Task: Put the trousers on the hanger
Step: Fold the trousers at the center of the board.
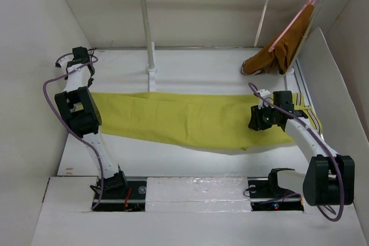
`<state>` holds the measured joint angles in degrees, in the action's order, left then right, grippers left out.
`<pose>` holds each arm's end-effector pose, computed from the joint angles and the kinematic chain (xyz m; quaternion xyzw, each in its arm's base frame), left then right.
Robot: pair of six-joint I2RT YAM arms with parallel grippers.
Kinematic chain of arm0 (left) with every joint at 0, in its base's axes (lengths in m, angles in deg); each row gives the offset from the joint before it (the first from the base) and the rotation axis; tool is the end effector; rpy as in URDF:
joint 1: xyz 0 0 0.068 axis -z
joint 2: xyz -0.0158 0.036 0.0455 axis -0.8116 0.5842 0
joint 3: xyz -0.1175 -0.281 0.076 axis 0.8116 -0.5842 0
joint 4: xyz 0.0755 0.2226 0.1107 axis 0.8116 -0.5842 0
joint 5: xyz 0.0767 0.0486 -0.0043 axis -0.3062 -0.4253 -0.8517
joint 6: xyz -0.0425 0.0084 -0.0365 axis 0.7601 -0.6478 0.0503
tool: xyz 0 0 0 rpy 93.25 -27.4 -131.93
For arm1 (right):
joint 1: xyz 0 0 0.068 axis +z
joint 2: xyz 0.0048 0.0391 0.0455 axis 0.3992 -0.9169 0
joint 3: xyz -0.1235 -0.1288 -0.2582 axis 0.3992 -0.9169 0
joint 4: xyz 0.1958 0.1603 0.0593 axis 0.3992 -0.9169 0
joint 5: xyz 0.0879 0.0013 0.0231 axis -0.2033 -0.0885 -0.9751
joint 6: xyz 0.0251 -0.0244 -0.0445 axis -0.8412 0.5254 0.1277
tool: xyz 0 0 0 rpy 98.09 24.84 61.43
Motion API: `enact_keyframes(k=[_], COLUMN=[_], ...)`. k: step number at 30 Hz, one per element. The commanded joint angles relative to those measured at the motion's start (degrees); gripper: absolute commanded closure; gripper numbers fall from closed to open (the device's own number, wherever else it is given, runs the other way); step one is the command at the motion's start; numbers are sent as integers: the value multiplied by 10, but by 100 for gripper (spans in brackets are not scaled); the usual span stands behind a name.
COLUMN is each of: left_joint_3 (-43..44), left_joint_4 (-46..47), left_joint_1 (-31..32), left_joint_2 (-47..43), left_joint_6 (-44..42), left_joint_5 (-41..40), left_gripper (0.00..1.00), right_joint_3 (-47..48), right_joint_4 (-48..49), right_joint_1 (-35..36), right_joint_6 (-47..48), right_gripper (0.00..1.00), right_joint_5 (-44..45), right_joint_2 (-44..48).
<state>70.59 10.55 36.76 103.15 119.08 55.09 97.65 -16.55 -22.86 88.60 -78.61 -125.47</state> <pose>0.4470 0.1612 0.2701 -0.4645 0.7969 0.1977 0.3319 0.2079 0.0184 0.2436 -0.1705 0.9249 0.1664 0.2962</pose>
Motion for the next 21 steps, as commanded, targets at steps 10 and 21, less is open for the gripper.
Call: enact_keyframes(k=[10, 21], left_joint_3=[67, 83], left_joint_4=[-56, -25], left_joint_1=[-12, -12], left_joint_2=[87, 39], left_joint_6=[18, 38], left_joint_5=[-115, -66], left_gripper=[100, 100], right_joint_3=[87, 134], right_joint_4=[-65, 46], right_joint_1=[-88, -247], right_joint_6=[-34, -97], right_gripper=[53, 45], right_joint_5=[15, 8], right_joint_2=[92, -9])
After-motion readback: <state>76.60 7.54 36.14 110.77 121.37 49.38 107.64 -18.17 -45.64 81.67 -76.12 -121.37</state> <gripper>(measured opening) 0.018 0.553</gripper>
